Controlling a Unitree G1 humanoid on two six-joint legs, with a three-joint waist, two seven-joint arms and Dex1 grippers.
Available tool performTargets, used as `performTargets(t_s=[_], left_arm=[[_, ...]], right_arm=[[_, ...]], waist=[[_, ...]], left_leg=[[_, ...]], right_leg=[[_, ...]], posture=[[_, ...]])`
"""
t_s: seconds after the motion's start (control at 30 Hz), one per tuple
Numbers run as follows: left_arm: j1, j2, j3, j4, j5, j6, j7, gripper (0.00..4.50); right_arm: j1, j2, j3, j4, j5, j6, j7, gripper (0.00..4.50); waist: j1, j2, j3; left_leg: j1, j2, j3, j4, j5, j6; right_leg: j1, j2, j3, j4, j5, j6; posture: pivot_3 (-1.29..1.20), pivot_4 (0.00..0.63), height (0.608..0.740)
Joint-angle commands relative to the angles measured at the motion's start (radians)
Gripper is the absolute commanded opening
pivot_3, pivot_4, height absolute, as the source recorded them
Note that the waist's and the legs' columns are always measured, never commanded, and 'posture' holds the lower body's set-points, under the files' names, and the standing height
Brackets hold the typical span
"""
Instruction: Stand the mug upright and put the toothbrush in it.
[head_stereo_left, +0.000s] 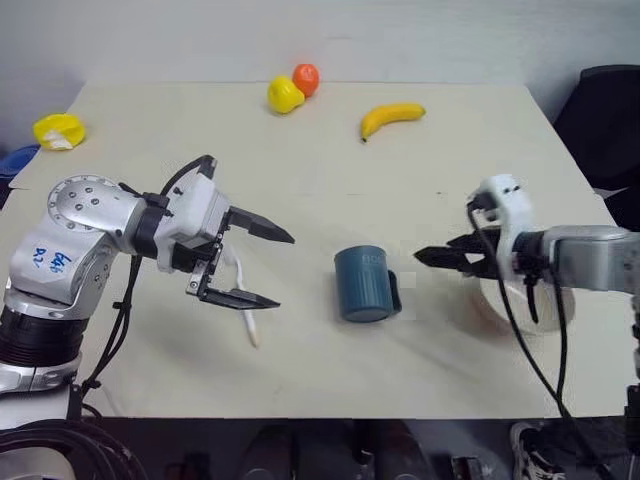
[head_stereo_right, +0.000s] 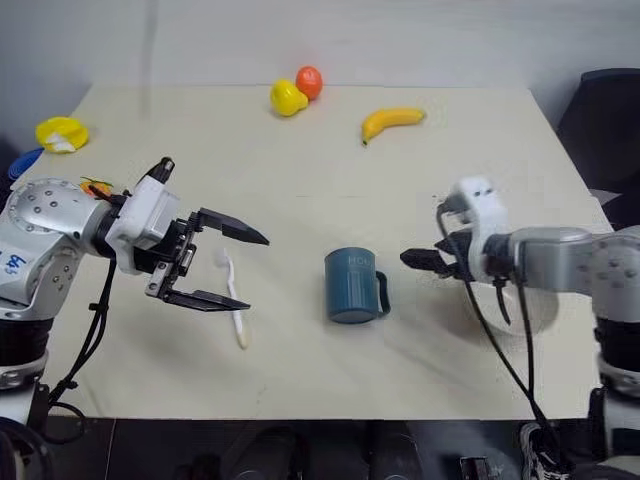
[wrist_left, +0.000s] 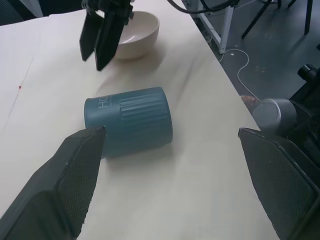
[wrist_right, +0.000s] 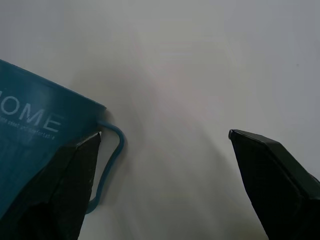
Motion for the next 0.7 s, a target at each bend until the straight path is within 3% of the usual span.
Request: performTargets(t_s=[0.03,0.3,0.57,0.7], left_arm=[[0.007,0.027,0.043,-0.037,-0.006,0.004,0.013,4.5],[0.034,0.038,0.059,-0.063,-0.011,0.014,0.033,4.5],[0.022,0.03,0.055,-0.055,-0.007,0.007,0.034,4.5],[0.019,0.028,0.055,-0.047,-0.006,0.0,0.03,4.5]], right_arm=[[-0.017,0.043,-0.013,-0.013,-0.025,0.041,0.001,4.21],[0.018,0.202,-0.012,-0.051,-0.039,0.149,0.001,4.21],[0.002,0.287,0.09,-0.028,-0.209,0.111,0.049,4.21],[-0.009,0.275,0.157,-0.02,-0.307,0.05,0.118,2.98]], waist=[[-0.002,0.0,0.0],[-0.005,0.0,0.0],[-0.007,0.0,0.0],[-0.011,0.0,0.0]], left_leg=[[-0.001,-0.001,0.0,0.001,0.0,0.0],[-0.001,0.0,0.0,0.001,0.001,-0.002],[-0.001,0.0,0.0,0.001,0.001,-0.002],[0.0,0.0,0.0,0.001,0.001,-0.002]], right_leg=[[0.0,0.0,0.0,0.0,0.0,0.0],[0.0,0.001,-0.001,0.001,0.0,0.0],[-0.001,0.002,-0.001,0.002,0.0,0.0],[0.0,0.002,0.0,0.002,0.0,0.0]], posture=[[0.0,0.15,0.74],[0.0,0.15,0.74],[0.0,0.15,0.74],[0.0,0.15,0.74]])
